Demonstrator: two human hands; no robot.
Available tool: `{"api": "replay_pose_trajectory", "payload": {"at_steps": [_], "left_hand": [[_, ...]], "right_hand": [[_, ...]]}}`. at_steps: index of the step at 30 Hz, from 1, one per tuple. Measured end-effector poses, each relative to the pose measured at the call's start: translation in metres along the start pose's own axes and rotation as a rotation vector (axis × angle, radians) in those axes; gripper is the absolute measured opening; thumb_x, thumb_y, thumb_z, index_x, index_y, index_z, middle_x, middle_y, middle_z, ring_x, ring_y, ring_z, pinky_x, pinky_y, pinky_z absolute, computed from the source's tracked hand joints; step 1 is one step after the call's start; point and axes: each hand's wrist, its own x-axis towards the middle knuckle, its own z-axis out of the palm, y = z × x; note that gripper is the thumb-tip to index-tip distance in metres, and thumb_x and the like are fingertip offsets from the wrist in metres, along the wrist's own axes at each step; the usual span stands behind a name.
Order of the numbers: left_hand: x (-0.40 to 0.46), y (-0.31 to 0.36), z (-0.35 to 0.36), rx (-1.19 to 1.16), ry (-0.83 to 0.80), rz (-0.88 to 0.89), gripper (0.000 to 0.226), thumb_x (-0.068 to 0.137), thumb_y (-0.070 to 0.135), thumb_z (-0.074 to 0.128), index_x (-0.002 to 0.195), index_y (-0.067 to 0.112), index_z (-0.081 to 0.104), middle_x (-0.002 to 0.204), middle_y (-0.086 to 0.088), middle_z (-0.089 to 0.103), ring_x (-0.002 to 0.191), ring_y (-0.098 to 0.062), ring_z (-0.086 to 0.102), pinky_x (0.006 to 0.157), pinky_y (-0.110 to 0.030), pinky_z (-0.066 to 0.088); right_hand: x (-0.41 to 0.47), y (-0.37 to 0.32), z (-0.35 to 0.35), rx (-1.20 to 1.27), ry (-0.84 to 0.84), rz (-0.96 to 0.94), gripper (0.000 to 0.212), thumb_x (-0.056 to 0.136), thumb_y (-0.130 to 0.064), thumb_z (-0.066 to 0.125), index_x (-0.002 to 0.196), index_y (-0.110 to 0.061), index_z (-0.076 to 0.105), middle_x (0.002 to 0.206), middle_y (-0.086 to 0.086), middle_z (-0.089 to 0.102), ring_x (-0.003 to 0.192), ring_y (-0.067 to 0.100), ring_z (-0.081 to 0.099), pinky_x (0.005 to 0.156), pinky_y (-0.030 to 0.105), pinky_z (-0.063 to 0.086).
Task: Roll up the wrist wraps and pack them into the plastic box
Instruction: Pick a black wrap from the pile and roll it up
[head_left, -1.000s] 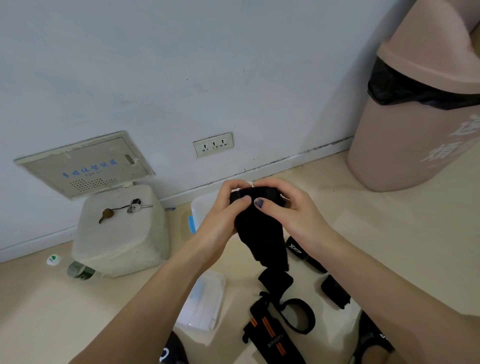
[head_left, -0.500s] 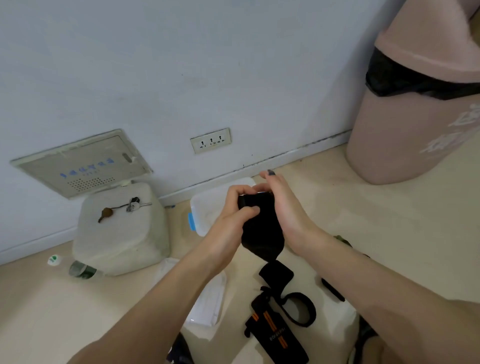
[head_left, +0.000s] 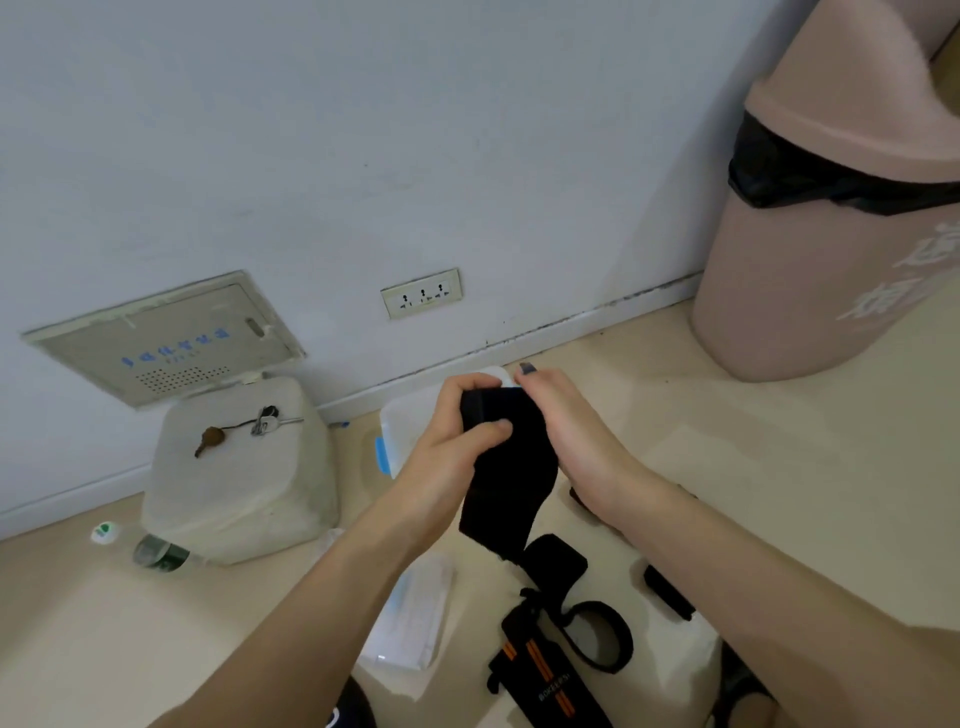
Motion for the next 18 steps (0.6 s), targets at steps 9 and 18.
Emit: {"api": "replay_pose_trajectory", "payload": {"at_steps": [9, 18], "left_hand": [[0.001, 0.003, -0.007, 0.038, -0.001, 0.117, 0.034, 0.084, 0.01, 0.063, 0.111, 0.031, 0.06, 0.104, 0.003, 0.065, 0.1, -0.016, 0.062, 0.088, -0.038, 0.049], [0.001, 0.008, -0.004, 0.029, 0.021, -0.082, 0.042, 0.095, 0.047, 0.056, 0.131, 0.026, 0.052, 0.13, -0.006, 0.066, 0.118, -0.022, 0.067, 0.1, -0.044, 0.053]], "right_hand": [[0.001, 0.004, -0.008, -0.084, -0.03, -0.131, 0.025, 0.104, -0.041, 0.054, 0.109, -0.019, 0.066, 0.101, 0.0, 0.071, 0.1, 0.019, 0.07, 0.091, 0.04, 0.055], [0.003, 0.007, -0.012, -0.018, -0.098, -0.242, 0.014, 0.105, -0.023, 0.058, 0.116, -0.019, 0.065, 0.113, 0.009, 0.071, 0.108, 0.022, 0.07, 0.096, 0.039, 0.057]]}}
